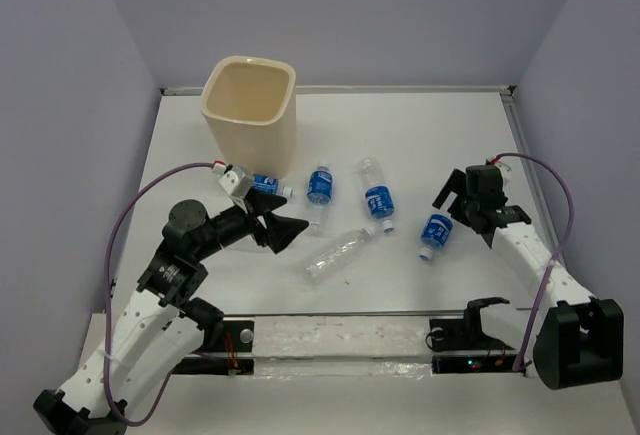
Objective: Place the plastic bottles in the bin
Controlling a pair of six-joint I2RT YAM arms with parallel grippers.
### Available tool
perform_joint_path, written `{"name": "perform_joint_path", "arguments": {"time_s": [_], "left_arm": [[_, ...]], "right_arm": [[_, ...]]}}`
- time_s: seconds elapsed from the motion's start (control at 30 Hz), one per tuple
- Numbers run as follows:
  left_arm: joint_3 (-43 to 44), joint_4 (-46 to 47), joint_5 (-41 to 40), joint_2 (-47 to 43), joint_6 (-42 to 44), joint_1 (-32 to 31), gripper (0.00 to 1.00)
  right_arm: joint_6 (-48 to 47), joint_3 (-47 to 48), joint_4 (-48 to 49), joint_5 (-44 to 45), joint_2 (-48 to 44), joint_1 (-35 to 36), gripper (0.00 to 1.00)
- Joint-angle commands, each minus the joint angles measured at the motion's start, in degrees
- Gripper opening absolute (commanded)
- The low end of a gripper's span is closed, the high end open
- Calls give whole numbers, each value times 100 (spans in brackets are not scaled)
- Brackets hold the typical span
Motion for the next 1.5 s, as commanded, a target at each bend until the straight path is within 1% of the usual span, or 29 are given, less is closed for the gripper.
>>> {"name": "perform_joint_path", "arguments": {"time_s": [0.0,0.13,0.17,0.23,0.3,0.33,0.37,0.4,0.43,0.47,0.57,0.63,0.7,0.73,0.77,0.83,0.87,0.9,1.0,1.03,1.07,1.13,1.17,1.2,1.23,1.3,1.37,1.43,1.47], "left_arm": [[180,61,144,-41,40,-54,99],[198,26,110,-50,67,-81,99],[198,9,83,-58,76,-98,99],[224,-61,-22,-93,111,-98,98],[241,-97,-128,-137,155,-107,98],[259,-132,-224,-181,190,-107,98],[277,-141,-277,-208,190,-107,98],[294,-167,-365,-251,207,-107,98],[294,-167,-409,-261,225,-107,98],[312,-167,-488,-278,234,-107,98],[400,-369,-874,-331,260,-116,98],[478,-483,-1313,-375,251,-125,98],[540,-588,-1708,-401,225,-125,98],[610,-746,-2189,-410,208,-116,98],[637,-834,-2489,-428,190,-107,98],[602,-949,-3219,-471,67,-72,98],[506,-923,-3361,-489,-46,-54,98],[497,-949,-3354,-489,-100,-28,98],[444,-1028,-3100,-305,-328,-28,98],[418,-1072,-2768,-192,-503,-37,98],[409,-1125,-2608,-138,-600,-28,98],[356,-1186,-2039,-129,-759,-28,98],[234,-1195,-1887,-207,-933,-37,98],[111,-1204,-1668,-269,-1022,-28,98],[49,-1204,-1588,-435,-1101,-28,98],[-92,-1300,-1482,-585,-1269,-28,98],[-162,-1362,-1447,-744,-1374,-28,98],[-207,-1397,-1315,-770,-1462,-37,99],[-207,-1406,-1271,-770,-1480,-54,99]], "right_arm": [[50,7,995,-59,597,-37,100],[14,271,1234,-59,1406,-168,98],[23,350,1260,-42,1809,-221,95],[40,517,1322,107,2128,-274,87],[197,605,1296,246,2340,-327,74],[233,649,1243,352,2288,-327,65],[277,641,1182,414,2165,-327,54],[278,545,1138,493,1721,-327,51],[208,509,1146,503,1429,-327,51],[68,492,1068,529,843,-327,50],[-91,824,682,494,57,-82,50],[-118,1149,601,389,-452,329,50],[-100,1762,740,327,-551,760,50],[-126,2010,837,388,-508,1024,50],[-257,2543,1056,484,-281,1583,50],[-503,3108,1355,757,123,2114,50],[-792,3659,1705,880,621,2543,50],[-925,3978,1874,863,887,2712,50],[-1417,4918,2716,828,2065,3293,50],[-1810,5548,2937,767,2372,3381,50],[-1936,5911,3174,688,3010,3451,50],[-2085,6719,3264,321,3646,3618,50],[-2174,7445,3473,214,4250,3689,50],[-2392,7792,3588,169,4552,3846,50],[-2499,8535,3650,134,4851,3909,50],[-2709,9286,3791,90,5683,3962,50],[-2780,10145,4166,72,6161,4041,50],[-2842,10501,4728,160,6739,4041,49],[-2868,10685,4732,160,6917,4041,49]]}}
